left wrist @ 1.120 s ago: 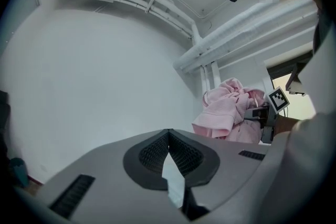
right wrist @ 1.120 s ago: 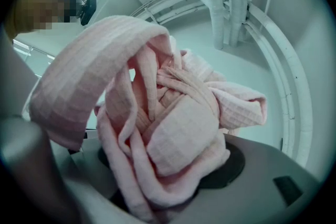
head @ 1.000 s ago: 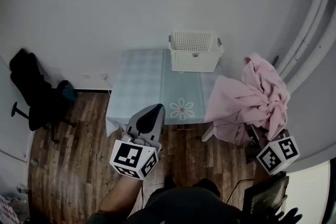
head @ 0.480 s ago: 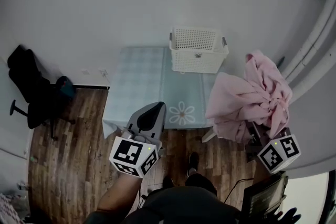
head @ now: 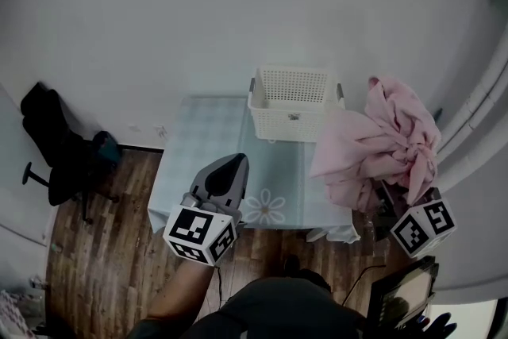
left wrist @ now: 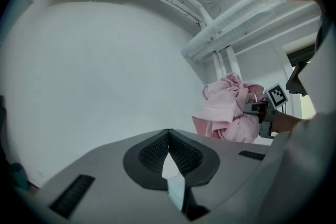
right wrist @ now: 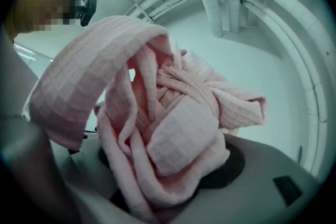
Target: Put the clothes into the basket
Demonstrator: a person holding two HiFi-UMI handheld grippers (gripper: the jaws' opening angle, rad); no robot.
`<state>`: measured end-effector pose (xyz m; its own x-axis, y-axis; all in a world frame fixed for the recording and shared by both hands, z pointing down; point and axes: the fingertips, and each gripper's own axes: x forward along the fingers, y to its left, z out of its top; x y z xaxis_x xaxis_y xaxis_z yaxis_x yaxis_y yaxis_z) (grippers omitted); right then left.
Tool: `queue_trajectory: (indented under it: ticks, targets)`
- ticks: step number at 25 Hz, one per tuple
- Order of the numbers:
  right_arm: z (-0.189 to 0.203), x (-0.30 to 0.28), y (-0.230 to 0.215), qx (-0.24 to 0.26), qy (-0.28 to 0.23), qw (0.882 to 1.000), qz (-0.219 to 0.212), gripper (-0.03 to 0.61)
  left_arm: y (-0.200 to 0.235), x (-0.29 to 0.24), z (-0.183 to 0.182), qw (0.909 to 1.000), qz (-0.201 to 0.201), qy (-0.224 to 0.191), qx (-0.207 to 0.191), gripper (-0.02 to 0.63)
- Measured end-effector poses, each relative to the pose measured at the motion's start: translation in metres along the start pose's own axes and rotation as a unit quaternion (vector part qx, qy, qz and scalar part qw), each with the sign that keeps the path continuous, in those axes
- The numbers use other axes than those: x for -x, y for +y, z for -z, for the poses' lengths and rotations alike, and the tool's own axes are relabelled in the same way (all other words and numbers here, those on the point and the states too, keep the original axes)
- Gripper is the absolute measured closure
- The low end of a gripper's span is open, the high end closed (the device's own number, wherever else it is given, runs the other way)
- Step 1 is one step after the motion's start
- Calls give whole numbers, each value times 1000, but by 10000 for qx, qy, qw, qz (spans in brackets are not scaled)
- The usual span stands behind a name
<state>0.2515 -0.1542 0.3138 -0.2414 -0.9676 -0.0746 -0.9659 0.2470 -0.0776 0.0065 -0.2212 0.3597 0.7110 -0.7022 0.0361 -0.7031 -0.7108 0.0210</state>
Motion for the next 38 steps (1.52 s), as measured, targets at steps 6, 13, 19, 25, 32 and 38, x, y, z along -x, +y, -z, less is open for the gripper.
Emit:
queue_trajectory:
  ticks: [6, 13, 19, 25, 32, 38]
  targets:
    - [-29, -48, -47, 159, -23, 9997, -200, 253, 12, -54, -23, 9998, -183, 24, -28, 604]
    - [-24, -94, -77, 288, -48, 9982, -529, 252, 34, -74, -10, 9982, -584, 151, -69, 604]
    - [-32, -151, -82, 411, -66, 9975, -573, 252, 74, -97, -13, 9984, -545, 141, -34, 604]
    - [-42, -180, -74, 784, 192, 9954, -515, 252, 95, -107, -28, 9994, -352, 36, -54, 604]
    - [-19, -249, -78, 1077, 569, 9894, -792, 252, 133, -150, -23, 9994, -329, 77, 10, 604]
    - [29, -306, -86, 1203, 1089, 9803, -1124, 252, 155, -187, -5, 9993, -304, 225, 58, 604]
